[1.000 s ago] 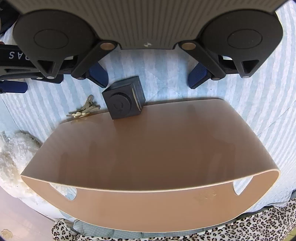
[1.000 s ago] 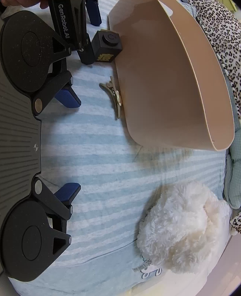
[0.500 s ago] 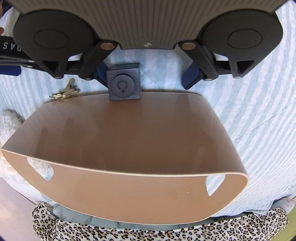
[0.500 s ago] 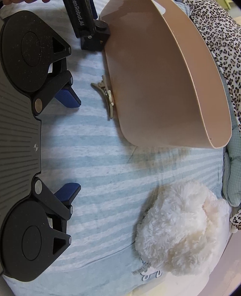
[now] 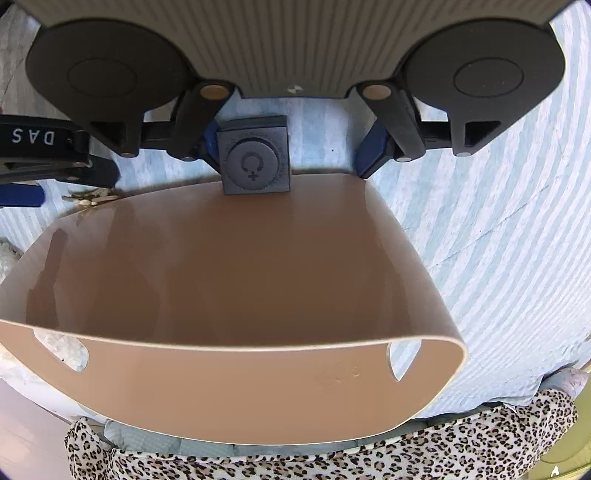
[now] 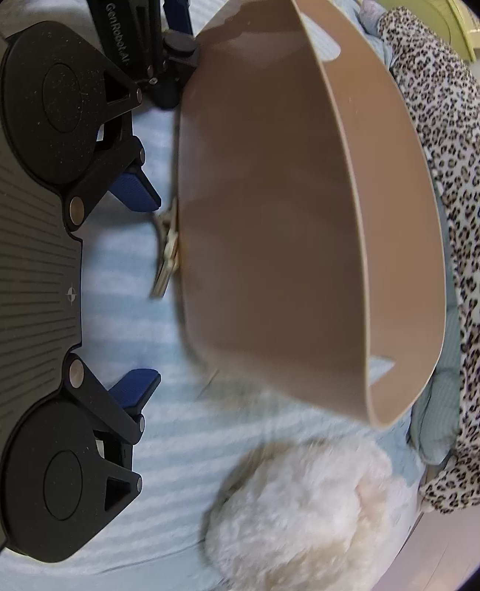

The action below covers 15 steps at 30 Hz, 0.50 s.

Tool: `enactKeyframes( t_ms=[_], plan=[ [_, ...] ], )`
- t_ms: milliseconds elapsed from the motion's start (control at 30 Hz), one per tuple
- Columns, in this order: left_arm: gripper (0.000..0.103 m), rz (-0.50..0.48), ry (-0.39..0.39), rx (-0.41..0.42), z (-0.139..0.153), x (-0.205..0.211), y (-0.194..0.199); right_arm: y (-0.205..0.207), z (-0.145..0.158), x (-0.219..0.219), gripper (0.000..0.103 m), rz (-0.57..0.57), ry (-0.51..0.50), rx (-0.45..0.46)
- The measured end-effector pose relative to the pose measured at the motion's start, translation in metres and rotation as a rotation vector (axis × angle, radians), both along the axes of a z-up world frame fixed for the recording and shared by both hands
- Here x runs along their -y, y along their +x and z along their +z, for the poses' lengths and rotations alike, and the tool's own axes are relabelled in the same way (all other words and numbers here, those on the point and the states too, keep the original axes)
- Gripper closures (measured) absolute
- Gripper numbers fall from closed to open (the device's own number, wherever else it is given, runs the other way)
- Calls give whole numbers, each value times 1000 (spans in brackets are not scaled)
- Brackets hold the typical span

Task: Organize objects
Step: 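Grasp the black square device with the left tool while the right tool grasps the hair clip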

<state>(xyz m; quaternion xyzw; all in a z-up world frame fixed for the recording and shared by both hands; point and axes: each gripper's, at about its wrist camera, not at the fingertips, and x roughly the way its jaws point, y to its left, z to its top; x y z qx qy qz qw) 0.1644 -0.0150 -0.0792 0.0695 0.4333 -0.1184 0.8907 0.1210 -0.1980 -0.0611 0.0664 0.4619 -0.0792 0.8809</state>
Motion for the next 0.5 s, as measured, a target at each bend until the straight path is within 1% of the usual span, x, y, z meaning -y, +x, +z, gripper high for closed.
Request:
enactKeyframes(
  t_ms=[100, 167, 267, 333, 367, 400, 433, 467, 500],
  plan=[
    [34, 1, -24, -8, 1, -7, 2, 0, 2, -4, 9, 7, 4, -17],
    [34, 12, -33, -10, 1, -10, 2, -3, 4, -2, 9, -4, 27, -17],
    [35, 10, -23, -3, 0, -8, 0, 1, 3, 2, 7, -29, 68, -14],
    [37, 5, -13, 4, -1, -7, 0, 4, 0, 1, 7, -37, 58, -7],
    [41, 1, -10, 7, -1, -7, -1, 5, -1, -1, 7, -35, 50, -1],
    [44, -3, -8, 8, 0, -7, -1, 6, -2, -3, 10, -29, 37, 4],
    [45, -3, -10, 7, 0, -7, -1, 7, -4, -6, 17, -20, 29, 7],
    [48, 3, -16, 2, 1, -8, 0, 7, -4, -8, 21, -15, 17, 17],
    [52, 12, -28, -4, 2, -10, 0, 6, -3, -11, 31, -11, 5, 32]
  ],
)
